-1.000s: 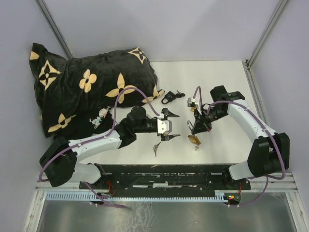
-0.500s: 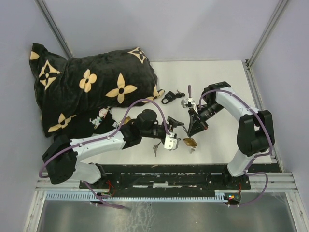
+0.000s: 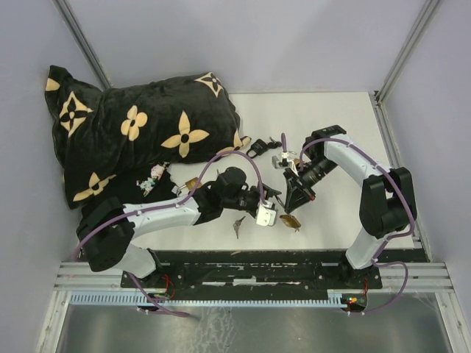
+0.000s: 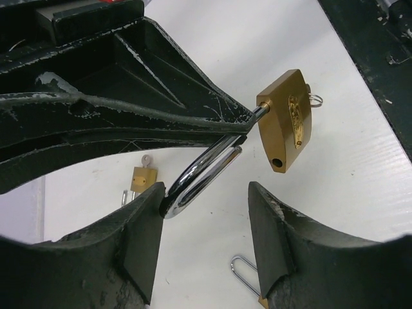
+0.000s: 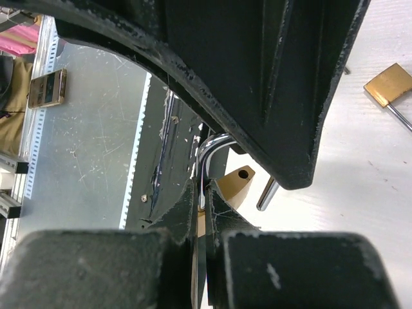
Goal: Lock with the key
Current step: Lock the lock.
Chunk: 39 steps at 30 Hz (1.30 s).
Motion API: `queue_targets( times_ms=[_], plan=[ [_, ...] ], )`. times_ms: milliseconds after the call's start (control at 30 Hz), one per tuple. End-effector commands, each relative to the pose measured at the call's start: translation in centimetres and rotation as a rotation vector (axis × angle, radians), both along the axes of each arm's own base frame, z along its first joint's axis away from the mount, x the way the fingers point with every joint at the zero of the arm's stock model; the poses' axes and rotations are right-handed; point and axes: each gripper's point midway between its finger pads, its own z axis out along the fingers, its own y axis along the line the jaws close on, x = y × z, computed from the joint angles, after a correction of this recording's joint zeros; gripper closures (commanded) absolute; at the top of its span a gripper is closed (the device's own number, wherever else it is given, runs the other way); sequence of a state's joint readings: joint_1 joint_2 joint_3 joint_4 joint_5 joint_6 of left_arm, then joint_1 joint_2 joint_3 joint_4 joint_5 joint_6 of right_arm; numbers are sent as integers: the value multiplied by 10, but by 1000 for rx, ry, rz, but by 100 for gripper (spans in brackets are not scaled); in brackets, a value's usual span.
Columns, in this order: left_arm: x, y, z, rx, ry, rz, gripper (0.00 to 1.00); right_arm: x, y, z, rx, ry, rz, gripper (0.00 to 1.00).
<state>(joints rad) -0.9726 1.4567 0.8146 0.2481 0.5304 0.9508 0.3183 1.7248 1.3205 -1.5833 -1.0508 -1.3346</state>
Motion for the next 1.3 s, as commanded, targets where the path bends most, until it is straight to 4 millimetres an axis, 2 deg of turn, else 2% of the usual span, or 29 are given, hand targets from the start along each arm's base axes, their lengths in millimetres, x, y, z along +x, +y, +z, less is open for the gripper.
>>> queue_targets(
  times_ms=[0,100,433,567,700,867,933,967,1033,1067,1133,1267],
  plan=[
    [6,-11,29,-59,-46,-18,41,-8,5,19,23,9,-19,98],
    [4,-13,31,-64,-30,-19,45,-8,6,17,14,6,-17,98],
    [4,-15,29,-45,16,-13,66,-9,7,14,0,11,-9,98],
    [3,-14,28,-31,14,-18,79,-9,7,14,0,15,-8,98],
    [3,-13,27,-21,15,-17,96,-9,7,13,-1,20,-9,98],
    [3,-9,28,-7,60,10,97,-5,8,12,-17,26,-22,98],
    [4,-8,28,1,120,52,97,-1,8,9,-36,23,-41,90],
    [5,-7,29,1,157,79,97,1,8,8,-46,21,-53,81],
    [6,-3,28,5,229,127,97,7,6,9,-49,1,-93,56],
    [5,-1,27,2,284,157,97,11,5,11,-48,-11,-120,49],
    [2,4,25,-4,358,198,97,16,2,16,-38,-44,-164,40],
    [-2,14,28,-52,483,287,97,32,-8,26,-14,-109,-286,35]
  ],
)
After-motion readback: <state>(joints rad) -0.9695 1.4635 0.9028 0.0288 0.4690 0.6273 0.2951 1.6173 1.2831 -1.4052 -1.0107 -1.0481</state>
